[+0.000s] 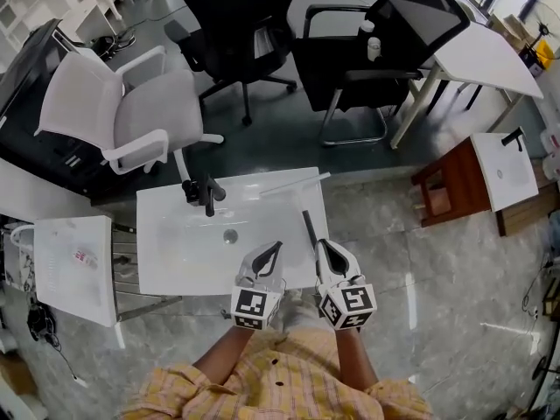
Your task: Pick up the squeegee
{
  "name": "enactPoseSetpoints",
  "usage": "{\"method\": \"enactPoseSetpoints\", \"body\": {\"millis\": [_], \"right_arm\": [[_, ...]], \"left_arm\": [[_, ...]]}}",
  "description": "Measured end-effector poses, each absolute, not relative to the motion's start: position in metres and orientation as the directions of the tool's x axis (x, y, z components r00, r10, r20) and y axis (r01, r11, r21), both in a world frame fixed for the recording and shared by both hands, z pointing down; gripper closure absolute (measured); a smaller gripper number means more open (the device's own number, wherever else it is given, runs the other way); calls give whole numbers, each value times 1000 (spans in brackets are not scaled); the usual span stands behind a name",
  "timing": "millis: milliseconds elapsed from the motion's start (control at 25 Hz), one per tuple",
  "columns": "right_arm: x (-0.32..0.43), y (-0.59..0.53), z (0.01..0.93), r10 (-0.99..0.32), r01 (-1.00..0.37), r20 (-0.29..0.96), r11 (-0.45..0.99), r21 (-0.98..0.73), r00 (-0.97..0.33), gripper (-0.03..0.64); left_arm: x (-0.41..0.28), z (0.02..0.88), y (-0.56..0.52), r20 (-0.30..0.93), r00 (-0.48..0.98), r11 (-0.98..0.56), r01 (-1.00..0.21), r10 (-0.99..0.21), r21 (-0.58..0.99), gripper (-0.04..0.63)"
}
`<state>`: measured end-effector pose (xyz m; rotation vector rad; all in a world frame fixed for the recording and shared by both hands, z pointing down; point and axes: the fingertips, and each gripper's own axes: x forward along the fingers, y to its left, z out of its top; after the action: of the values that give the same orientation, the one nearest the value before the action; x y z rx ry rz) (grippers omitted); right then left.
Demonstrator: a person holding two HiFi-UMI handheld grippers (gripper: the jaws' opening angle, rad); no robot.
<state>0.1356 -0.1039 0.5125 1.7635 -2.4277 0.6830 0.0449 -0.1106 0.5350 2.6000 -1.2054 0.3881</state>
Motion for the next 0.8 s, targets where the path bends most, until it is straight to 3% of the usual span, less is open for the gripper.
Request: {"method": "enactPoseSetpoints", "body": {"millis": [800], "right_arm": [[138, -154, 584, -821, -916, 429, 262, -302, -377, 618]], "left_arm": [[40, 582, -139, 426, 550, -566, -818, -718, 102, 600]]}}
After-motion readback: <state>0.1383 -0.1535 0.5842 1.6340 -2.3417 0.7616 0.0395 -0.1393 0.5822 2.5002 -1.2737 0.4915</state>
